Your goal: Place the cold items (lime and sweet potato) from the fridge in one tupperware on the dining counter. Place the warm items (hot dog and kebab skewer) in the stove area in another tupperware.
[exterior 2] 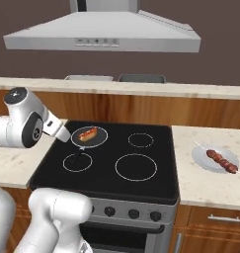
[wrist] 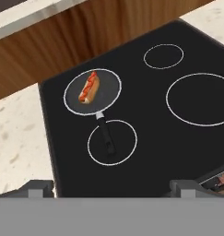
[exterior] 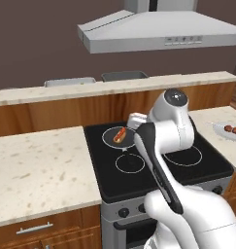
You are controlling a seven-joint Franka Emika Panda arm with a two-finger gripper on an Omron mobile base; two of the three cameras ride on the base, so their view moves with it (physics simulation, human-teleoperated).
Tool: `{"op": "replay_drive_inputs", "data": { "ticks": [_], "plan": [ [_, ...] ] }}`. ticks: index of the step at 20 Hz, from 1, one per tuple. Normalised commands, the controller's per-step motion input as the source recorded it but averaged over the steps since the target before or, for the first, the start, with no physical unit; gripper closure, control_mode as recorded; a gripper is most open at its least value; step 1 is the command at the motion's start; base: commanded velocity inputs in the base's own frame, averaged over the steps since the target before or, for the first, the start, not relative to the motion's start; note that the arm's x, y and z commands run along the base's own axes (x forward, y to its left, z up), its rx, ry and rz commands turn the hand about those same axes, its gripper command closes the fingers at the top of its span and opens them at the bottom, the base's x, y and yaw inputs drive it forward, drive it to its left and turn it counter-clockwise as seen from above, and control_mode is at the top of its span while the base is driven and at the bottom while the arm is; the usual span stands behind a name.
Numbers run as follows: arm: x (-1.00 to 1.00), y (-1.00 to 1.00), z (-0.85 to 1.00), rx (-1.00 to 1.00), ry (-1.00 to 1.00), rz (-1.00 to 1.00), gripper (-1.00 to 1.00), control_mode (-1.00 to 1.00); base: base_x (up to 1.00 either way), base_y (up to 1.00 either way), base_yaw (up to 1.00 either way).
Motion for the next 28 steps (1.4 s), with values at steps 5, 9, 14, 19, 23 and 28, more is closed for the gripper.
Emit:
{"op": "replay_drive_inputs", "data": {
  "ticks": [5, 9, 14, 19, 23, 28],
  "plan": [
    [0.58, 0.0, -0.22, 0.0, 0.14, 0.06, -1.0, -1.0, 0.0, 0.0, 0.0],
    [0.57, 0.0, -0.24, 0.0, 0.07, 0.03, -1.0, -1.0, 0.0, 0.0, 0.0],
    [0.5, 0.0, -0.26, 0.0, 0.01, 0.01, -1.0, -1.0, 0.0, 0.0, 0.0],
    [0.42, 0.0, -0.3, 0.0, 0.03, 0.0, -1.0, -1.0, 0.0, 0.0, 0.0],
    [0.38, 0.02, -0.34, 0.0, 0.06, 0.0, -1.0, -1.0, 0.0, 0.0, 0.0],
    [0.38, 0.02, -0.33, 0.0, 0.04, 0.0, -1.0, -1.0, 0.0, 0.0, 0.0]
  ]
}}
